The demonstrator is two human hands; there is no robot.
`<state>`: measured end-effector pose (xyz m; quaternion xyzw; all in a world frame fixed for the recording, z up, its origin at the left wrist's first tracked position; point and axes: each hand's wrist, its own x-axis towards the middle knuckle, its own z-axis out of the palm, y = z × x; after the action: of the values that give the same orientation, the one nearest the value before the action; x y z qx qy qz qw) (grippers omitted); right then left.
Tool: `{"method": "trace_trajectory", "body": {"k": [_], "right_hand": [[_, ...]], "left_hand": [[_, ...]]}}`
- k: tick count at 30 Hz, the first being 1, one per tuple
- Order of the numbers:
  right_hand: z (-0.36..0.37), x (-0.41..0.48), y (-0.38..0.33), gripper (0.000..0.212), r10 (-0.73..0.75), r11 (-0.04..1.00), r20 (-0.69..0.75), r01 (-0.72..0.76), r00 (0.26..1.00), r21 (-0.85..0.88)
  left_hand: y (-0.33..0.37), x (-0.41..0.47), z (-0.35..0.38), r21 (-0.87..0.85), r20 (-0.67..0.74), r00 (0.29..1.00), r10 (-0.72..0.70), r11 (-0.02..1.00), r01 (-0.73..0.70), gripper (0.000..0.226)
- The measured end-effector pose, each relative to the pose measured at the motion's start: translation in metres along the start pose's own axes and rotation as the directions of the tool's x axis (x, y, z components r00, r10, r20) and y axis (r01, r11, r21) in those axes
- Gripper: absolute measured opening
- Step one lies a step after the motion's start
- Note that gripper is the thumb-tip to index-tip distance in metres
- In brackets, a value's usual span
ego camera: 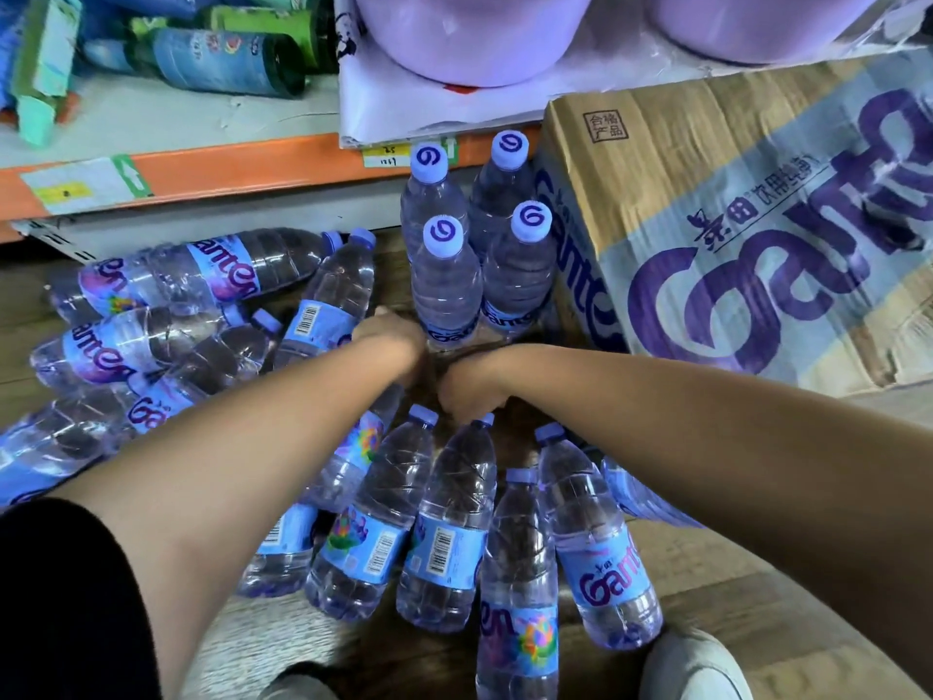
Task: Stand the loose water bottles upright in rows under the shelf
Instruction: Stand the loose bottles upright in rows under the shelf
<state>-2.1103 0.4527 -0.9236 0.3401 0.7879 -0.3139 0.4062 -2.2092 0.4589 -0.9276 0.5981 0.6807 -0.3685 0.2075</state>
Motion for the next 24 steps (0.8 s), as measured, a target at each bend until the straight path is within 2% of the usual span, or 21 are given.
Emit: {"method": "trace_trajectory", "body": {"k": [1,3,5,8,11,13,16,18,21,22,24], "right_hand": [[0.003,0.003,-0.001,0.011,0.002,0.997,0.037,-0.005,0.999,0.081],[0.006,0.007,-0.004,0.017,-0.002,0.979,0.106,-0.020,0.994,0.204],[0.007,0.008,-0.004,0.022,-0.008,0.956,0.130,-0.031,0.992,0.291],[0.003,-0.002,0.000,0.026,-0.057,0.914,0.149,-0.008,0.987,0.406],[-0.002,-0.022,0.002,0.021,-0.122,0.864,0.150,0.030,0.981,0.503],[-0.006,-0.038,-0.003,0.025,-0.143,0.835,0.124,0.053,0.982,0.548],[-0.018,-0.063,-0.016,0.028,-0.120,0.860,0.066,0.071,0.991,0.506],[-0.026,-0.075,-0.023,0.025,-0.095,0.881,-0.018,0.093,0.995,0.464],[-0.038,-0.091,-0.022,0.040,-0.063,0.889,-0.095,0.099,0.994,0.448],[-0.041,-0.097,-0.020,0.035,-0.046,0.884,-0.133,0.102,0.990,0.456],[-0.049,-0.112,-0.015,0.005,0.005,0.873,-0.221,0.104,0.975,0.477]], "left_hand": [[-0.001,-0.001,-0.004,-0.019,-0.008,0.999,0.032,0.999,-0.032,0.057],[-0.010,-0.004,-0.016,-0.081,-0.020,0.994,0.111,0.990,-0.112,0.039],[-0.023,-0.010,-0.032,-0.147,0.020,0.992,0.122,0.982,-0.118,0.031],[-0.037,-0.024,-0.055,-0.237,0.062,0.990,0.130,0.965,-0.112,0.033],[-0.036,-0.040,-0.068,-0.163,0.056,0.988,0.147,0.977,-0.136,0.041],[-0.031,-0.049,-0.073,-0.105,0.051,0.986,0.160,0.983,-0.154,0.048],[-0.022,-0.063,-0.078,-0.041,0.111,0.979,0.170,0.985,-0.167,0.049],[-0.018,-0.072,-0.082,0.007,0.100,0.979,0.177,0.984,-0.179,0.043],[-0.018,-0.080,-0.093,0.013,0.069,0.974,0.214,0.976,-0.215,0.037],[-0.019,-0.082,-0.096,0.001,0.064,0.969,0.238,0.971,-0.238,0.036],[-0.022,-0.089,-0.101,-0.042,0.034,0.958,0.286,0.958,-0.284,0.033]]}}
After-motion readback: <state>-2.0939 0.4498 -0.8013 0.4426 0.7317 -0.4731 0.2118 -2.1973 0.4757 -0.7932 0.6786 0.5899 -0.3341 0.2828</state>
